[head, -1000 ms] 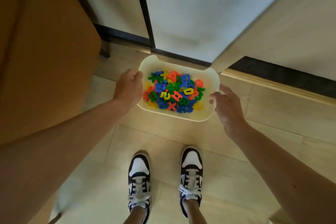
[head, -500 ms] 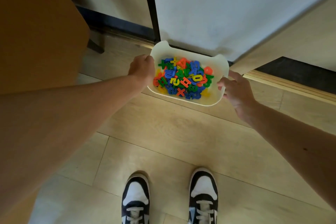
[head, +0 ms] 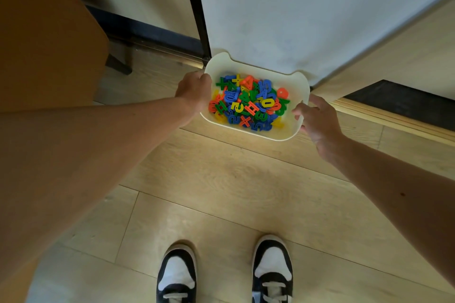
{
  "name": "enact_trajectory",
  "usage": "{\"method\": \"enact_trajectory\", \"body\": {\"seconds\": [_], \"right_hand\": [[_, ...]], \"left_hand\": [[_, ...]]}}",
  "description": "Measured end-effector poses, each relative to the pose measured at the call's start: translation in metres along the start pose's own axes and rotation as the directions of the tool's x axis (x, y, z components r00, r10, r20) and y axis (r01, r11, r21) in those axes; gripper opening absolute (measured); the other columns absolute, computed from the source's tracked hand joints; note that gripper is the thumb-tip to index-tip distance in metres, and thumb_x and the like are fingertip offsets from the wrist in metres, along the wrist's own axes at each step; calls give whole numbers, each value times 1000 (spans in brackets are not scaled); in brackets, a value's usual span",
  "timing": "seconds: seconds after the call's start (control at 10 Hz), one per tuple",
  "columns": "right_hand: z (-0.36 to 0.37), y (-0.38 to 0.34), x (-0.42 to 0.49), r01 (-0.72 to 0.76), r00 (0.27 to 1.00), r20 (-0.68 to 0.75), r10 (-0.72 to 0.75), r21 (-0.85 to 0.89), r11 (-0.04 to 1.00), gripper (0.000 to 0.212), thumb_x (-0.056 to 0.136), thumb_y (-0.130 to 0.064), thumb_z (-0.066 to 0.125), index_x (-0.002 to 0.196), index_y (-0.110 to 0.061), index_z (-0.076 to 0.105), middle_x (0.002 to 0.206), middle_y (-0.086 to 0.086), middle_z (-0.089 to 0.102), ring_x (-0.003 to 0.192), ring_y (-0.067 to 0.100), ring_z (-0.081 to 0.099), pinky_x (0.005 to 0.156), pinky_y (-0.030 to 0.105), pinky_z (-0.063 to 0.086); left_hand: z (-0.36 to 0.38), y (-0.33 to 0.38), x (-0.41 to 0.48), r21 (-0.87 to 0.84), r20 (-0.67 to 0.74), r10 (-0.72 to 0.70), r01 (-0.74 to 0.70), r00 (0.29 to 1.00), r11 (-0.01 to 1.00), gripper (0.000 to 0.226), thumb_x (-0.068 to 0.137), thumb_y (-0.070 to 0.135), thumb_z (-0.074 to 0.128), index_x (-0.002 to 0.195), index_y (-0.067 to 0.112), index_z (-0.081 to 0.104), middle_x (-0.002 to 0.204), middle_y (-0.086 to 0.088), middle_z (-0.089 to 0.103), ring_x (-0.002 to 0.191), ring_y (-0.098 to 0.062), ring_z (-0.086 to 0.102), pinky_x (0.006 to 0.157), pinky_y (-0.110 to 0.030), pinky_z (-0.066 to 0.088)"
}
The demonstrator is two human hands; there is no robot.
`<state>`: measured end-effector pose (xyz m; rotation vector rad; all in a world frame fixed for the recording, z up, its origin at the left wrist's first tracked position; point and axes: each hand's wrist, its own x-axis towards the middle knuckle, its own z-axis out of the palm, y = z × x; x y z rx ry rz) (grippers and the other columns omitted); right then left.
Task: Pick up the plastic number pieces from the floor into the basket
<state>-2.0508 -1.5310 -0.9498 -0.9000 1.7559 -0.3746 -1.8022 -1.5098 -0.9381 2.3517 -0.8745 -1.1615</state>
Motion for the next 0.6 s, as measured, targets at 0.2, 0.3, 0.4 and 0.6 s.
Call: {"method": "enact_trajectory", "body": {"seconds": [0.2,0.3,0.4,0.6], "right_hand": [[0,3,4,3,1000,15,-4,7,1000,50,81,-18,66,131,-22,59,91,3,65,99,24,66,98,52,52],[0,4,5,-3,1000,18,2,6,1000,50,81,-20,67,131,-21,58,104,8,68,101,25,67,99,52,52],[0,4,10,5,1000,10,-5,9,1000,45,81,-20,66,126,-20,62,110,9,68,103,26,66,99,52,52],[1,-3,5,5,999,-49,-14,-180,984,57,89,-23,63,144,-18,47,120,2,56,105,19,53,91,34,44]], "left_hand": [[4,0,4,13,23,25,-26,999,1000,26,92,25,34,95,16,58,78,-4,54,66,-14,49,53,-29,32],[6,-2,6,21,34,30,-31,999,999,31,93,27,35,103,13,60,77,-2,52,66,-14,48,54,-29,32],[9,-4,10,9,56,45,-46,997,999,33,95,28,35,105,10,60,75,-2,51,65,-13,47,54,-29,32],[5,2,3,104,-40,60,-56,997,993,44,95,32,37,131,11,49,115,-10,58,85,-17,55,55,-27,34]]}}
